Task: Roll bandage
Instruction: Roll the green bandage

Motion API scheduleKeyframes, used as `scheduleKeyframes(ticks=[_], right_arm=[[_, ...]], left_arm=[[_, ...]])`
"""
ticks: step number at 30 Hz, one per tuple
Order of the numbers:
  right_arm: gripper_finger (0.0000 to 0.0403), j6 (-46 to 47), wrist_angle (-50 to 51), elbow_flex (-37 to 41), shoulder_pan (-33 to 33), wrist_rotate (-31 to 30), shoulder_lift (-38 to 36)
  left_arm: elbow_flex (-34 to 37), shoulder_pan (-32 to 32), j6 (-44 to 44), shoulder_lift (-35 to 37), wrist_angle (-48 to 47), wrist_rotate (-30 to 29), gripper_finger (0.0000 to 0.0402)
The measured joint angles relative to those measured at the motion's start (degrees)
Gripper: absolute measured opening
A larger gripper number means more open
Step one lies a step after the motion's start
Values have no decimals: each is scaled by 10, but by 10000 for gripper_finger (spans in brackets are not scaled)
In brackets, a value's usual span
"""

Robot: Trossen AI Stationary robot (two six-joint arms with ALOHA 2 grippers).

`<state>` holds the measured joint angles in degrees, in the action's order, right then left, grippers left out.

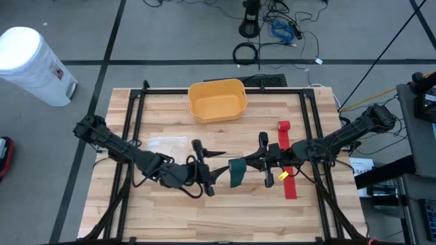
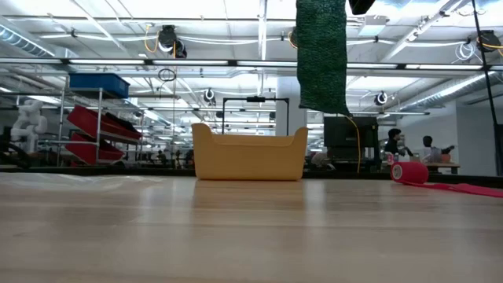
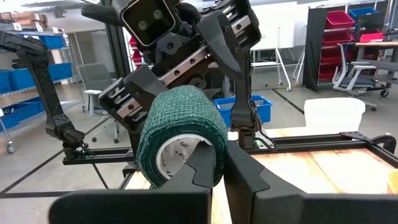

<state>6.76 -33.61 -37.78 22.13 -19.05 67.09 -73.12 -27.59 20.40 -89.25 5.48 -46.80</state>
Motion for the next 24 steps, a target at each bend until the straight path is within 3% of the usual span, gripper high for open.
scheduleKeyframes(ticks=[6, 11, 14, 19, 24], right_arm=[[11, 0, 0, 0, 0, 0, 0], [11, -2, -2, 0, 0, 0, 0], [11, -2, -7, 0, 0, 0, 0], [11, -1, -11, 0, 0, -6, 0], [11, 0, -27, 0, -4, -6, -2]], left_arm=[[0, -20, 37, 1, 0, -53, 241], [0, -53, 89, 1, 7, -64, 241], [0, -67, 130, 1, 28, -51, 241], [0, -83, 144, -10, 10, 17, 236], [0, -103, 294, -59, 33, 8, 229]])
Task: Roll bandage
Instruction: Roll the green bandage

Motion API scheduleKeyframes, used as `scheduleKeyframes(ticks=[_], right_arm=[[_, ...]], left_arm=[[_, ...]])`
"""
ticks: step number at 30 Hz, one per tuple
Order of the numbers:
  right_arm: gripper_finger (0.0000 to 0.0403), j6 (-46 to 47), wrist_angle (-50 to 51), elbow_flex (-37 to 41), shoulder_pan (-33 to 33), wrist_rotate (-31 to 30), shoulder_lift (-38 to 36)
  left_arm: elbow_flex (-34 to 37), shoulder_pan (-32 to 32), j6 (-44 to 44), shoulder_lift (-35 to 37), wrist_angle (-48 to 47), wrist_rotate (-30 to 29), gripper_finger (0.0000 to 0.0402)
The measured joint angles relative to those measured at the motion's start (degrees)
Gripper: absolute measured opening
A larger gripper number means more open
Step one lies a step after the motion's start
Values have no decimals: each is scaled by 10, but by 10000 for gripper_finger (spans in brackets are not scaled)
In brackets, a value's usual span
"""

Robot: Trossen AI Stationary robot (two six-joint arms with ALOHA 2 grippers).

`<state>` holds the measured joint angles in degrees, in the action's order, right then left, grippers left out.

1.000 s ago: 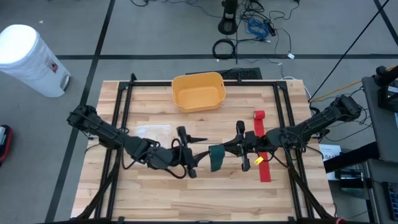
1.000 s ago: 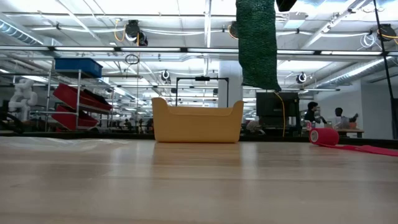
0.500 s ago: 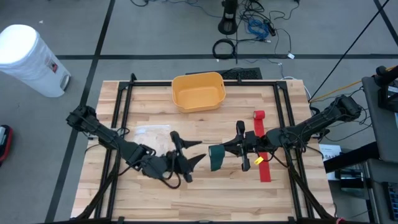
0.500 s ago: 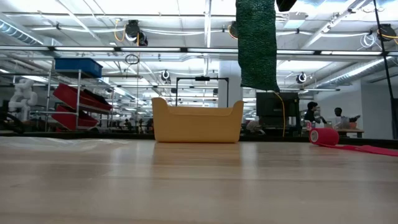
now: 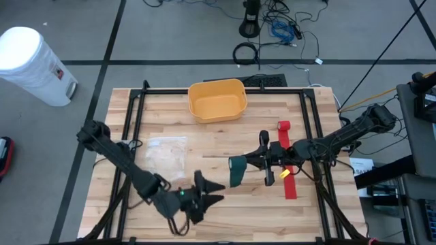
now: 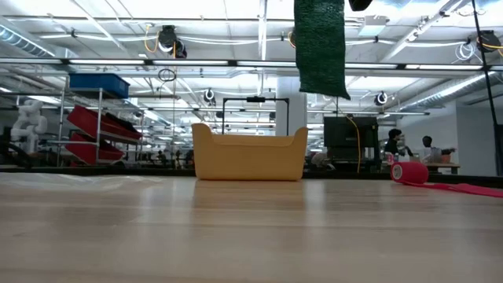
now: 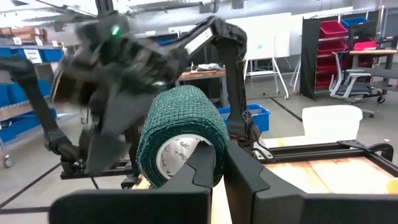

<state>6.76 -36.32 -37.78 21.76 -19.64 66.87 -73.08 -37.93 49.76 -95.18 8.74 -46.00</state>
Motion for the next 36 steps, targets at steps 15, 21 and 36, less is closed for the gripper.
scheduleKeyframes(ticks=[15, 21, 36], right_arm=[[11, -1, -16, 0, 1, 3, -1], [11, -2, -16, 0, 1, 3, -1], [11, -2, -25, 0, 1, 3, -11]], left_arm=[[0, 14, 439, -123, 121, -142, 228], [0, 17, 506, -121, 112, -139, 228], [0, 52, 558, -100, 6, -136, 227]])
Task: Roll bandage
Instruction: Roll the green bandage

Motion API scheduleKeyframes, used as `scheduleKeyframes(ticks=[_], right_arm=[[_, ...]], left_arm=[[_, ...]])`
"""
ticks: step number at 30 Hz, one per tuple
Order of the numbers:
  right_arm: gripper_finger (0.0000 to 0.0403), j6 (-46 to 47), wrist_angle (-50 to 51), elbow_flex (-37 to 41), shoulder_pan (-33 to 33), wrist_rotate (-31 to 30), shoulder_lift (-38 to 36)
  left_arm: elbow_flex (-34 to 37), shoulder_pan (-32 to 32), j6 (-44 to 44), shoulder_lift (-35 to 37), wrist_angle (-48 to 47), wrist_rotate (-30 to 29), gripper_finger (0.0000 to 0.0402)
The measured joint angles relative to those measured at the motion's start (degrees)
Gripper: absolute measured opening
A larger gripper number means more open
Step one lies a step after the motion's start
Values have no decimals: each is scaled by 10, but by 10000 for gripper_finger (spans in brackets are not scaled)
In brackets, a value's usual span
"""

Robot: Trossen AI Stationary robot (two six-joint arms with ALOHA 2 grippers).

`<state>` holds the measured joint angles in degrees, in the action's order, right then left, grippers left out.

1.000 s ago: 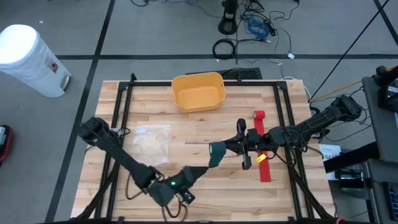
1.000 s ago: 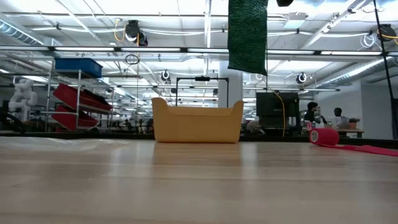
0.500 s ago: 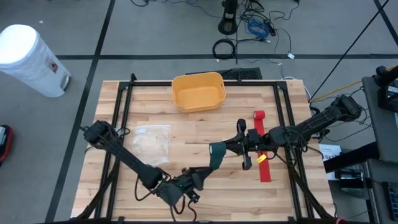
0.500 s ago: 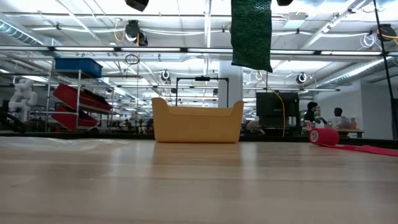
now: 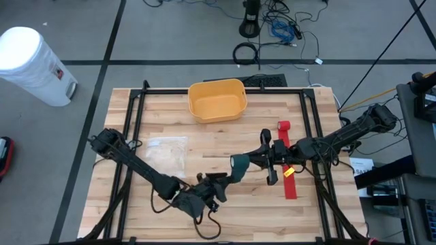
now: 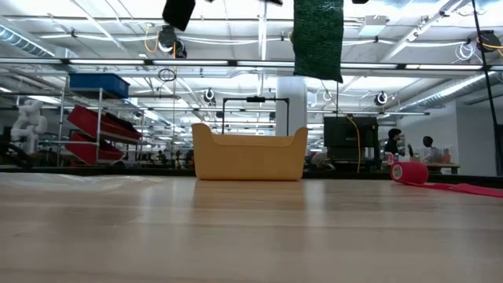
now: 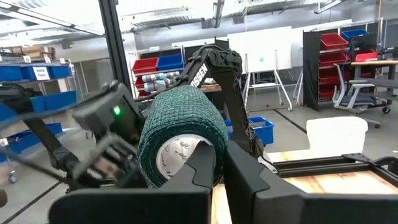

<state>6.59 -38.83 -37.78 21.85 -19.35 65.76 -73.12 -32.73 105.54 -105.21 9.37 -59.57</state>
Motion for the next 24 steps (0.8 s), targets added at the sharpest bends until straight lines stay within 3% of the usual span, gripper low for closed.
scheduleKeyframes(ticks=[11, 17, 24], right_arm=[[11, 0, 5, 0, 0, 0, 0], [11, 0, 4, 0, -1, 0, 0], [11, 0, 4, 0, -1, 0, 0]], left_arm=[[0, 3, 30, 0, 18, 10, 227], [0, 12, 57, 0, 26, 50, 227], [0, 19, 78, 0, 103, 63, 221]])
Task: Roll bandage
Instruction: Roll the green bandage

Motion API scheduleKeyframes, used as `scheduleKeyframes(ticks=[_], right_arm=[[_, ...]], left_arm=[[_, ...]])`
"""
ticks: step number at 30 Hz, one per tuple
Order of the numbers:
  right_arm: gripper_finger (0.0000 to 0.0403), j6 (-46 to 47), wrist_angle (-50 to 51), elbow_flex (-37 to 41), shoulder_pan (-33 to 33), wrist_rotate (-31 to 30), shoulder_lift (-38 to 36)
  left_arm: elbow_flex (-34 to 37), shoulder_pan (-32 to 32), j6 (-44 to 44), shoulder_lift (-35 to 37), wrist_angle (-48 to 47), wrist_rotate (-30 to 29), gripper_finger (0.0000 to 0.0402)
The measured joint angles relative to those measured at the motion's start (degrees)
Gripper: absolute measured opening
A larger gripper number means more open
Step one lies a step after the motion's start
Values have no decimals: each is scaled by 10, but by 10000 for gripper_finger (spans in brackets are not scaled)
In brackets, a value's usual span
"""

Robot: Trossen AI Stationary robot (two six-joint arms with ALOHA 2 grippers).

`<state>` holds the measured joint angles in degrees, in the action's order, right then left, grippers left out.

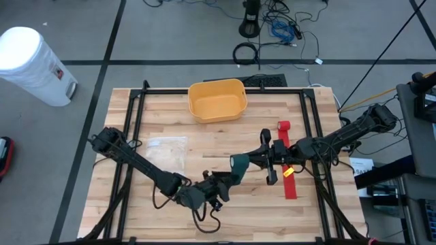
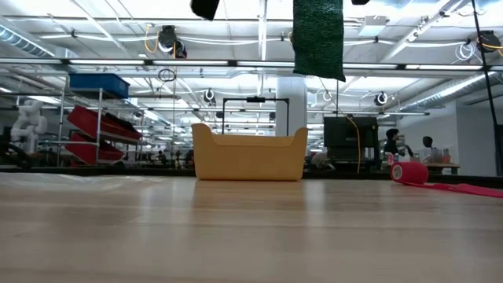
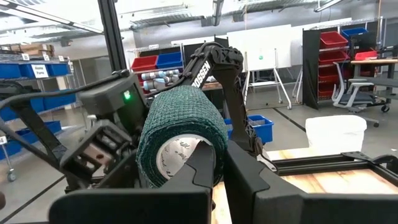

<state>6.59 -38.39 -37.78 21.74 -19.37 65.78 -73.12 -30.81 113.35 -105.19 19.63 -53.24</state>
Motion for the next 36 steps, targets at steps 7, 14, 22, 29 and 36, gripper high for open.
scheduleKeyframes(ticks=[7, 14, 22, 29, 36], right_arm=[[11, 0, 0, 0, 0, 0, 0], [11, -2, 0, 0, 0, 0, 0], [11, -5, 0, 0, 0, 0, 0], [11, -29, 13, 0, 0, -17, 0], [11, -43, 15, 0, 0, -17, 0]], left_arm=[[0, 0, -5, -2, -6, 21, 154], [0, 0, -77, -3, -11, 65, 62], [0, -1, -80, -3, -6, 65, 11], [0, -17, -81, -4, 64, 64, 12], [0, -31, -81, -4, 197, 63, 13]])
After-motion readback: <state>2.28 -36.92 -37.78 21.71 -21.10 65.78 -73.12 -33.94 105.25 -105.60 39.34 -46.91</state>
